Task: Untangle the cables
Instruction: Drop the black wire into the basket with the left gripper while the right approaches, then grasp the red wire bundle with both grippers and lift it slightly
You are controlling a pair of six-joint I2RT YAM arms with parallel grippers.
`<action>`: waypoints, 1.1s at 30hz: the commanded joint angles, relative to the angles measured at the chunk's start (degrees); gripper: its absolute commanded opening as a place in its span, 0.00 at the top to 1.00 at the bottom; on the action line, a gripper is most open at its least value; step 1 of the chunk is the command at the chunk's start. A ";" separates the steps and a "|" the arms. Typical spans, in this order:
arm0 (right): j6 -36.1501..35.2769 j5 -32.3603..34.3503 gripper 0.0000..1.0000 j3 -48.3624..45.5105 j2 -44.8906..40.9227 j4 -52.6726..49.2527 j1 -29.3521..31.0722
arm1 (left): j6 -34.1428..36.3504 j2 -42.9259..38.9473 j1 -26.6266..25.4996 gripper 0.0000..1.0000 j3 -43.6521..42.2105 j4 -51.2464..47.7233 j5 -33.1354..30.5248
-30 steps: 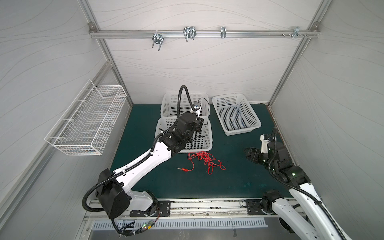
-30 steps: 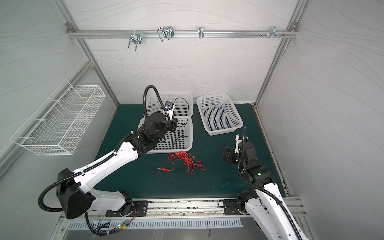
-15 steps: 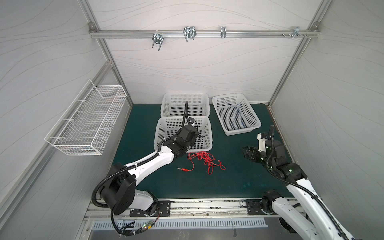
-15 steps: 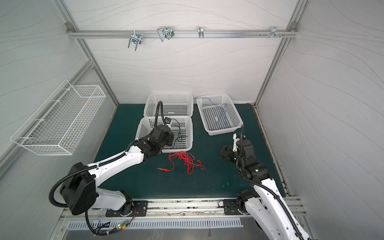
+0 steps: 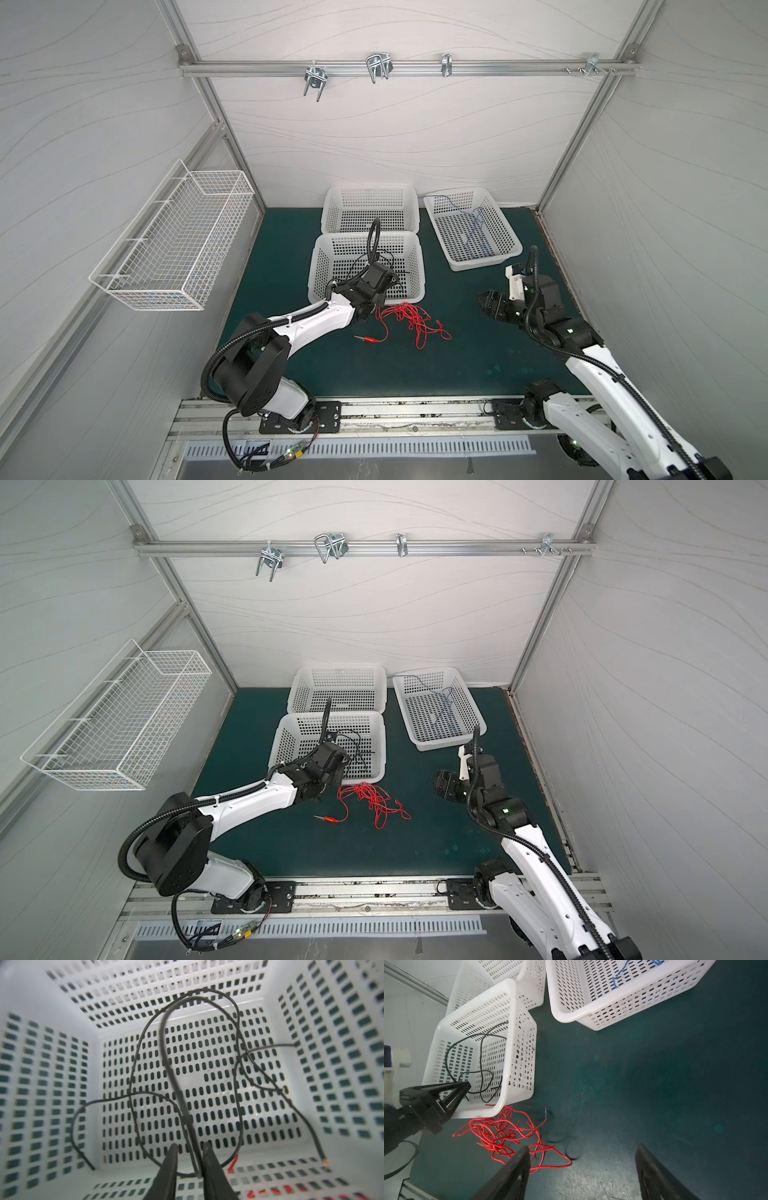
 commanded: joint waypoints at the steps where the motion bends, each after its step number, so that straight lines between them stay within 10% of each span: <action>1: -0.65 -1.26 0.22 0.70 1.86 1.16 2.24 | -2.83 -0.25 0.38 0.55 1.76 -2.14 -0.15; 11: -4.75 7.64 0.26 4.92 8.71 1.59 15.62 | -2.41 -10.43 0.33 0.27 -0.48 -2.55 1.89; 33: -5.89 7.94 0.54 13.66 31.03 14.68 31.10 | -6.28 -33.62 0.25 0.29 -17.68 1.71 16.80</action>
